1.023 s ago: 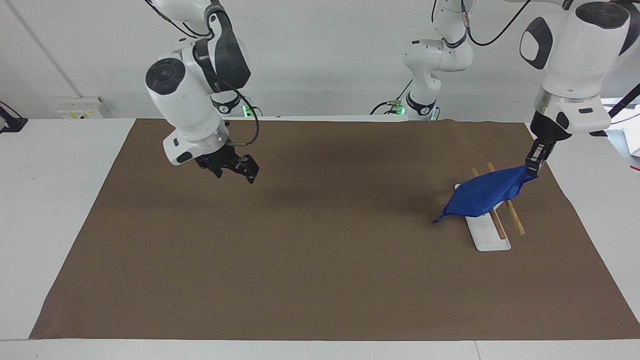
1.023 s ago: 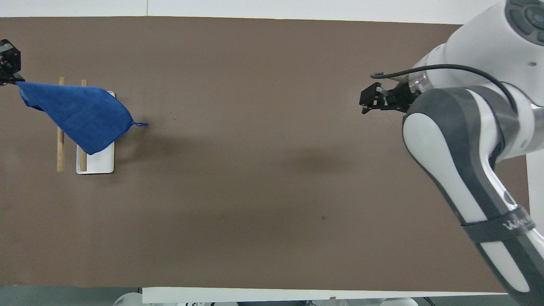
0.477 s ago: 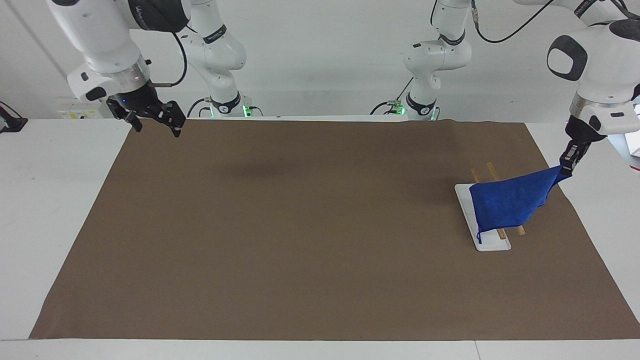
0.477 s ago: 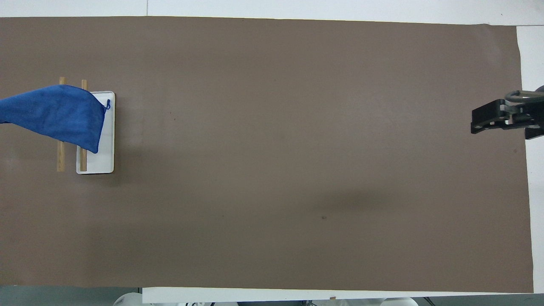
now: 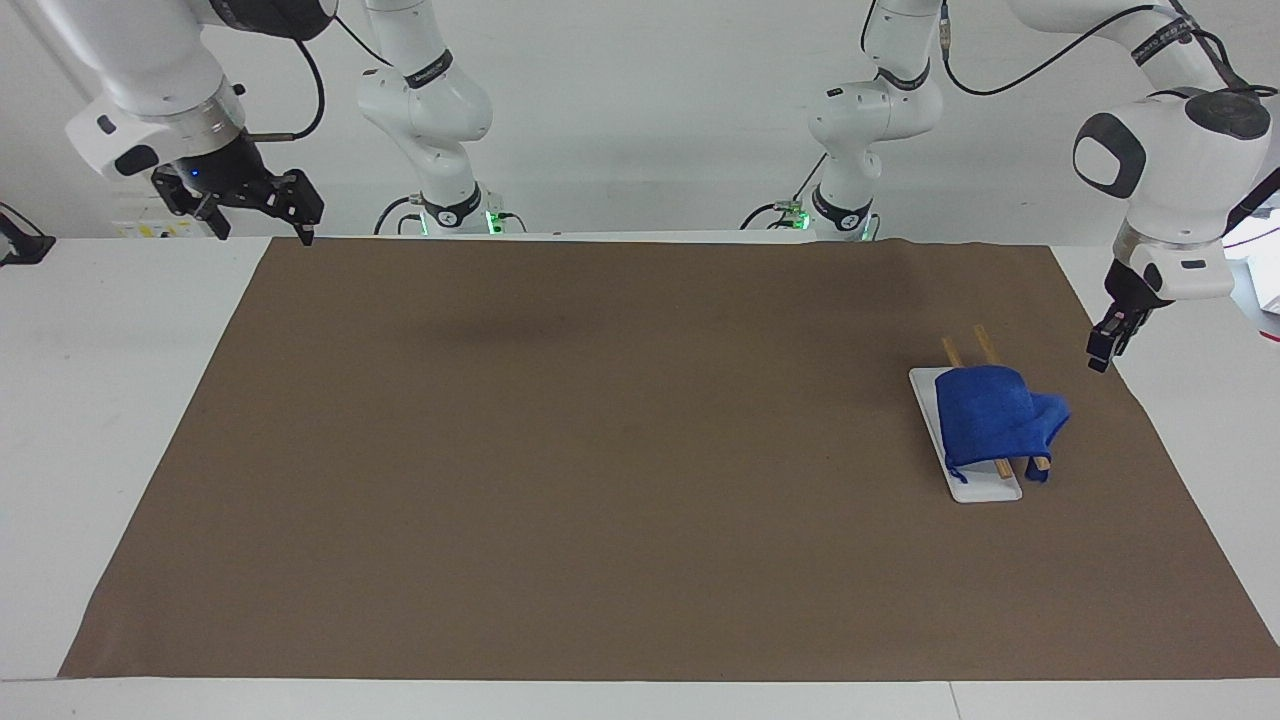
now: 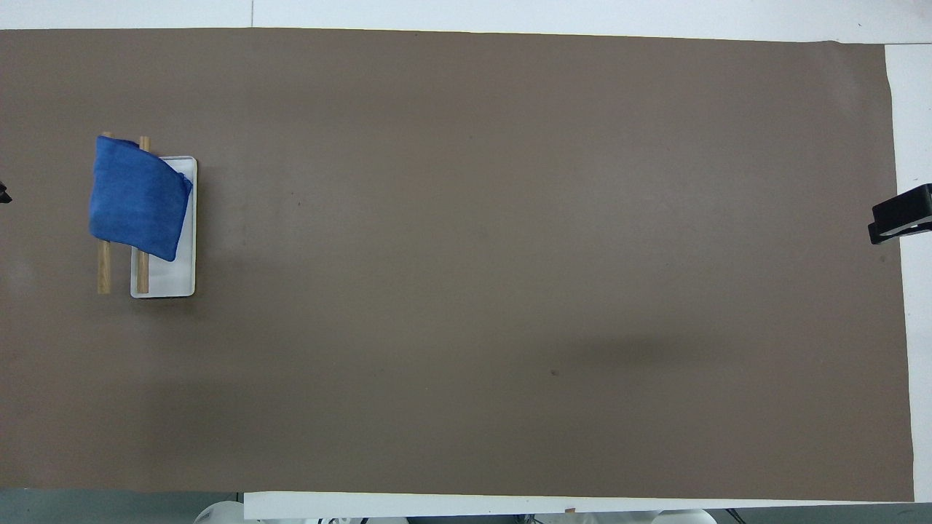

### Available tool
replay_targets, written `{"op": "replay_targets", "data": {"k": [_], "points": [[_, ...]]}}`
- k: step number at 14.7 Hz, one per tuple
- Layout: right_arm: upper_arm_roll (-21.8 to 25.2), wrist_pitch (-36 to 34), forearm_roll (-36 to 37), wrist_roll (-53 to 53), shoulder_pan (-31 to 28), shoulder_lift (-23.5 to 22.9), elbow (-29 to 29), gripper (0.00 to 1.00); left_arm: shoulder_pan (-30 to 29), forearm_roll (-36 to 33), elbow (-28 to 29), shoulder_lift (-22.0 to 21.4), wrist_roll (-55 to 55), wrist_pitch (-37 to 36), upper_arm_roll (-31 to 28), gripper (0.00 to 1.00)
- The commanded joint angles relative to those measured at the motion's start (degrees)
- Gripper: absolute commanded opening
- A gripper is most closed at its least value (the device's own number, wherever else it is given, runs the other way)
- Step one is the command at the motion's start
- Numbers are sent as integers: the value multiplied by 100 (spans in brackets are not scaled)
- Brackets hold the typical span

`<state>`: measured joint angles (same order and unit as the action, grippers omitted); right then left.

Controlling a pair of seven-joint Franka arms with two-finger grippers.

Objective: Right arm passes towel to left arm to hang

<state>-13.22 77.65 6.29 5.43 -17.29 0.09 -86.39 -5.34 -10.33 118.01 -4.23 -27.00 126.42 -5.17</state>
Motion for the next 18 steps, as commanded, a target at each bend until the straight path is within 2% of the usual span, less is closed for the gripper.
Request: {"op": "replay_targets", "data": {"k": [1, 4, 8, 11, 13, 15, 18], "points": [[-76, 66, -109, 152, -117, 27, -62, 100, -82, -31, -14, -95, 29, -45, 68, 100], [-102, 206, -321, -58, 32, 52, -158, 100, -3, 152, -646, -139, 160, -1308, 165, 100], [-102, 251, -330, -33, 68, 114, -290, 100, 952, 206, -1173, -377, 802, -2995, 174, 100], [-94, 233, -330, -42, 68, 228, -474, 100, 1596, 626, -1946, -324, 819, -4298, 165, 100], [-94, 233, -330, -50, 76, 316, -589, 100, 1667, 1040, -2359, -341, 828, -4625, 174, 100], [-94, 233, -330, -33, 59, 316, -581, 100, 1694, 1033, -2572, -350, 1343, -4714, 244, 100], [-94, 233, -330, -33, 76, 316, -581, 100, 1510, 1068, -2643, -315, 1936, -4268, 130, 100]]}}
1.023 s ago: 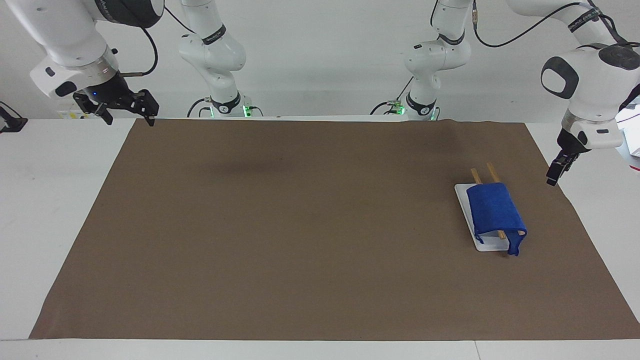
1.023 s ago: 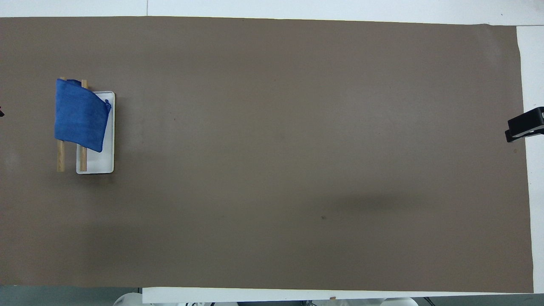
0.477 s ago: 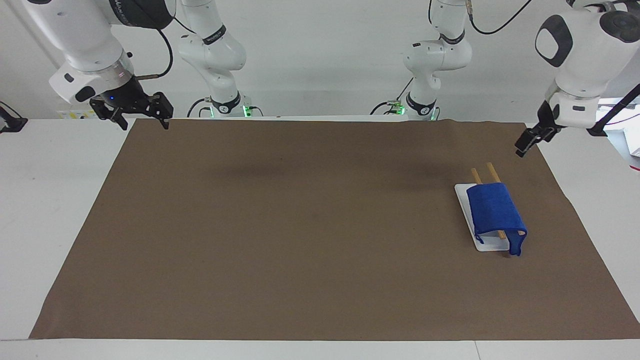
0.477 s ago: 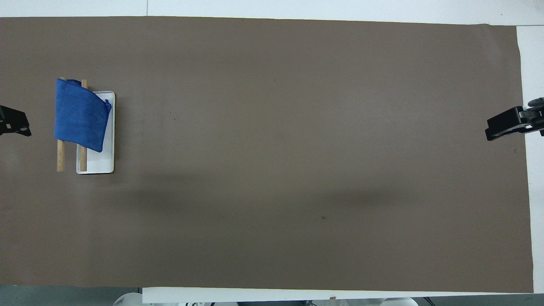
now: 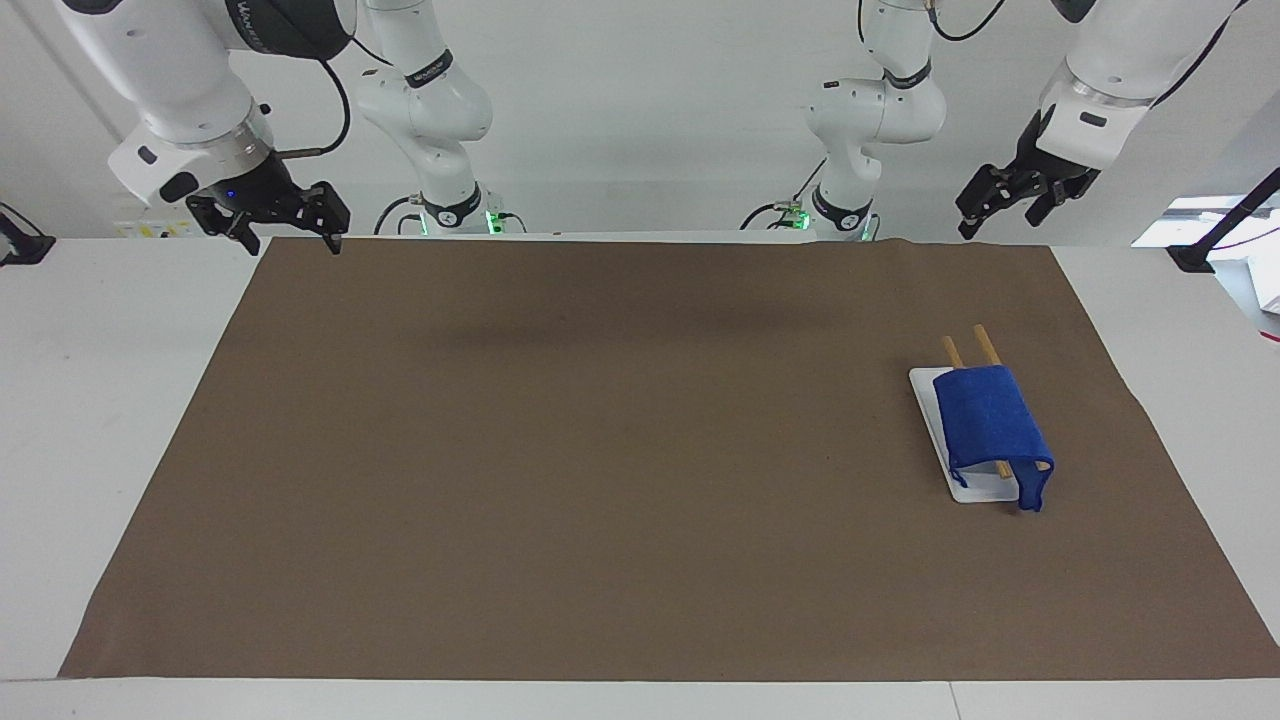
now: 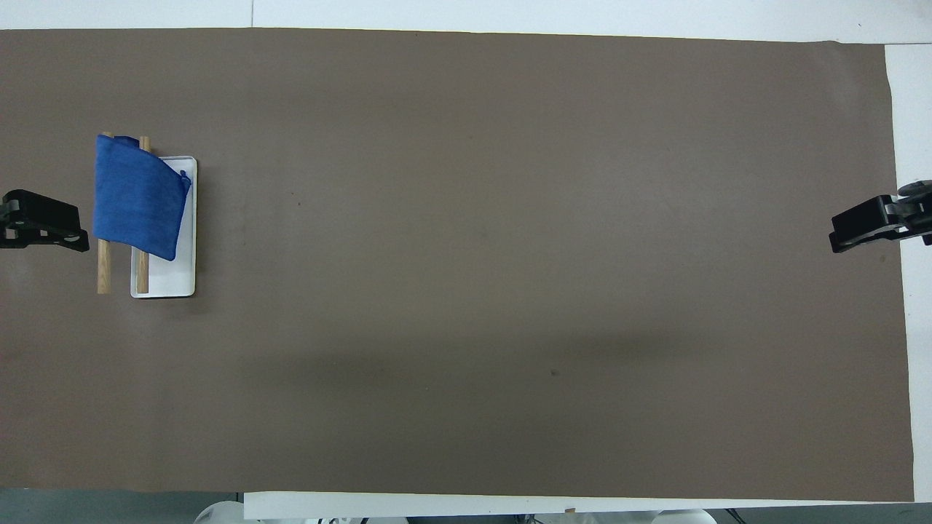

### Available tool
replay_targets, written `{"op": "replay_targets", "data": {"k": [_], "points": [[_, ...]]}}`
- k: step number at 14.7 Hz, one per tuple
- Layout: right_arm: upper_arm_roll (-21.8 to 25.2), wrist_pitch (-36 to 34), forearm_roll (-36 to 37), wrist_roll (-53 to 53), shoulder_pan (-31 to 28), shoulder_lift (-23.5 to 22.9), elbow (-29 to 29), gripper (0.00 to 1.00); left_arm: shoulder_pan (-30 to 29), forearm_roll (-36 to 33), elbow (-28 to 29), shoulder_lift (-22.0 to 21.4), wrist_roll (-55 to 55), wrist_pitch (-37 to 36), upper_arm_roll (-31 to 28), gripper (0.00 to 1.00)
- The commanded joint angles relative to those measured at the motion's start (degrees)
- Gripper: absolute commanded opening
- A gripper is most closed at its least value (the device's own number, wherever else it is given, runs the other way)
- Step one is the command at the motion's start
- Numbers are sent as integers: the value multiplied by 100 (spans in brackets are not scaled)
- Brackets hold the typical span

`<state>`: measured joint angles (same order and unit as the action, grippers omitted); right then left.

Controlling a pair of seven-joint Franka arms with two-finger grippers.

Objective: Right arm passes towel to left arm to hang

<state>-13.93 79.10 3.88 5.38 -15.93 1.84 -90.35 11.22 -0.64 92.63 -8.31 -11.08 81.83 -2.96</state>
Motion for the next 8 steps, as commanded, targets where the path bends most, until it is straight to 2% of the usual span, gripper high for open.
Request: {"op": "replay_targets", "data": {"k": [1, 5, 8], "points": [[-22, 88, -89, -29, -68, 142, -176, 100, -355, 125, -174, 206, 326, 193, -82, 100], [-22, 79, -89, -29, -68, 142, -176, 100, -419, 38, -640, 742, 334, -62, -64, 100], [-22, 88, -89, -29, -68, 142, -176, 100, -393, 38, -658, 813, 369, -106, -55, 100]]}}
